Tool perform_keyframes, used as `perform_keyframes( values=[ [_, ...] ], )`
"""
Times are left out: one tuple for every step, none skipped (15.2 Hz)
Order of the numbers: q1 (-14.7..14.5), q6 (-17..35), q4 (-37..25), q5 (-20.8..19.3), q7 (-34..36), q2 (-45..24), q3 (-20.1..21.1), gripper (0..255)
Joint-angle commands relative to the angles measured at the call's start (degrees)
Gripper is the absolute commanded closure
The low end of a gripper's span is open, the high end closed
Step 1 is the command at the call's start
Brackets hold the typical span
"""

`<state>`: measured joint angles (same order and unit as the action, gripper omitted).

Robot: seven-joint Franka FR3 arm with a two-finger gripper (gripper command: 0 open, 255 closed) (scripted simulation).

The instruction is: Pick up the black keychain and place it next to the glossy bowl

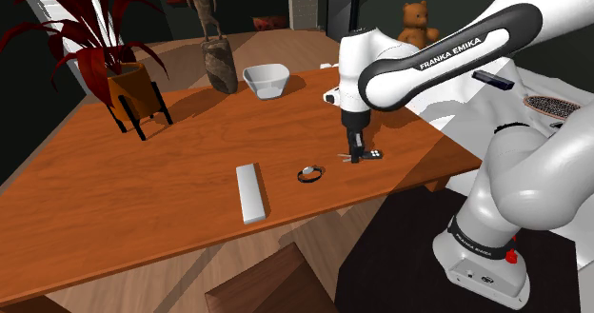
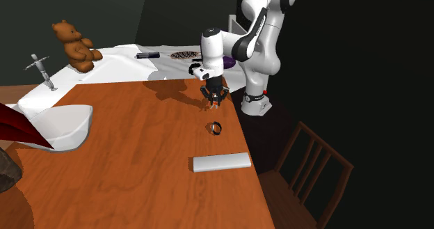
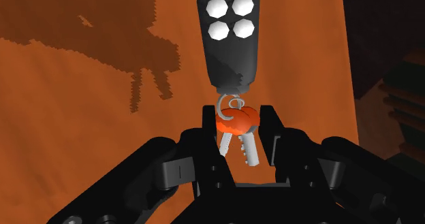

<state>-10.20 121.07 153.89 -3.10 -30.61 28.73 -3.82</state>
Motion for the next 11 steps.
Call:
perform_keyframes(
  values=[
    [0.05, -1.88, -0.92, -0.01, -0.11, 0.92, -0.01, 255],
    [0.04, -2.79, -1.43, 0.01, -0.12, 1.33, 0.02, 255],
    [0.04, -3.70, -1.96, 0.03, -0.12, 1.72, 0.05, 255],
    [0.03, -4.61, -2.49, 0.06, -0.13, 2.08, 0.08, 255],
    [0.03, -5.50, -3.04, 0.08, -0.14, 2.43, 0.11, 255],
    [0.02, -6.39, -3.60, 0.10, -0.15, 2.76, 0.14, 255],
    [0.02, -7.27, -4.17, 0.12, -0.16, 3.08, 0.16, 255],
    [0.01, -8.15, -4.75, 0.14, -0.17, 3.37, 0.19, 255],
    [0.00, -9.01, -5.34, 0.16, -0.19, 3.64, 0.22, 255],
    [0.00, -9.87, -5.94, 0.19, -0.20, 3.90, 0.25, 255],
    [-0.01, -10.73, -6.56, 0.21, -0.21, 4.14, 0.28, 255]
  ],
)
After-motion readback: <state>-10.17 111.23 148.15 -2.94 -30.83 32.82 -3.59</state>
